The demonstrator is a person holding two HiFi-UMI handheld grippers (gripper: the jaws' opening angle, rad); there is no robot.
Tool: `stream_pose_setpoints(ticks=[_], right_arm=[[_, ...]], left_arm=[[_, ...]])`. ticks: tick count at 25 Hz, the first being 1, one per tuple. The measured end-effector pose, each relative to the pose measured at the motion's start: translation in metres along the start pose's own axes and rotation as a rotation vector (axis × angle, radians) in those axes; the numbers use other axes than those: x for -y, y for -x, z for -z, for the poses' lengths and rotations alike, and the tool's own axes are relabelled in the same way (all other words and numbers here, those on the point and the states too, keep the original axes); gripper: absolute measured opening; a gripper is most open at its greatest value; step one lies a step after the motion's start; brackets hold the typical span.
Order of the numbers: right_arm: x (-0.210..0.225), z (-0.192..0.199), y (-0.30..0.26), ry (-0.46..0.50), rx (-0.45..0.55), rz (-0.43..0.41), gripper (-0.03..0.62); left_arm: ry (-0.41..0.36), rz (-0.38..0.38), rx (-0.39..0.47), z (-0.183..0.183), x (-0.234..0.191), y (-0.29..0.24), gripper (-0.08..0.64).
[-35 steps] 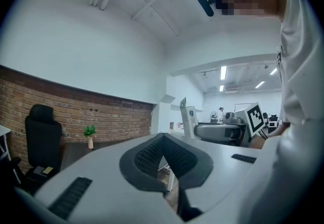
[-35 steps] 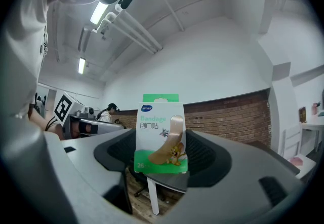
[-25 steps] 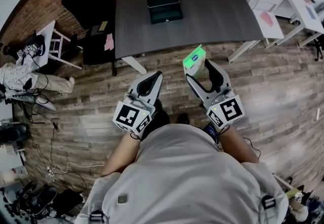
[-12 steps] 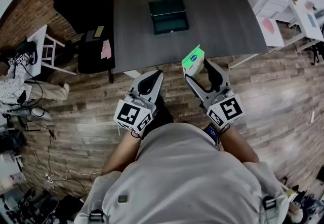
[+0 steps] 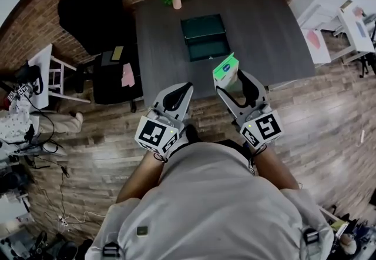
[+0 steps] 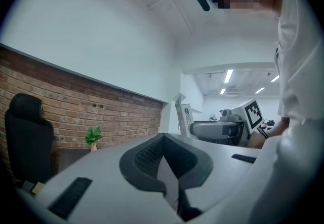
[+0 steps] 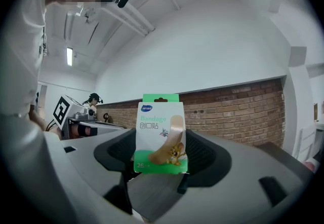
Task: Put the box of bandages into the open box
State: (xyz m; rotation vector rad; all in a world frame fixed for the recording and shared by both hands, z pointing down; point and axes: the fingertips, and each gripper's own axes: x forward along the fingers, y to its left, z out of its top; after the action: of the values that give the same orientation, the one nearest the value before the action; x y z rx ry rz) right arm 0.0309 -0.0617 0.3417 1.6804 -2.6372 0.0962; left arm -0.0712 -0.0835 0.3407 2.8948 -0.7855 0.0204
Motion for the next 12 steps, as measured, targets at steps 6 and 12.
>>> stream_pose_setpoints(ticks=[6, 12], right_arm=[[0.017, 0.005, -0.037, 0.001, -0.019, 0.009, 0.298], [0.059, 0.019, -0.07, -0.002, -0.04, -0.021, 0.298]], left_arm=[[0.017, 0.015, -0.014, 0.008, -0.039, -0.02, 0.015], [0.055, -0.017, -0.034, 0.013, -0.066, -0.06, 0.015]])
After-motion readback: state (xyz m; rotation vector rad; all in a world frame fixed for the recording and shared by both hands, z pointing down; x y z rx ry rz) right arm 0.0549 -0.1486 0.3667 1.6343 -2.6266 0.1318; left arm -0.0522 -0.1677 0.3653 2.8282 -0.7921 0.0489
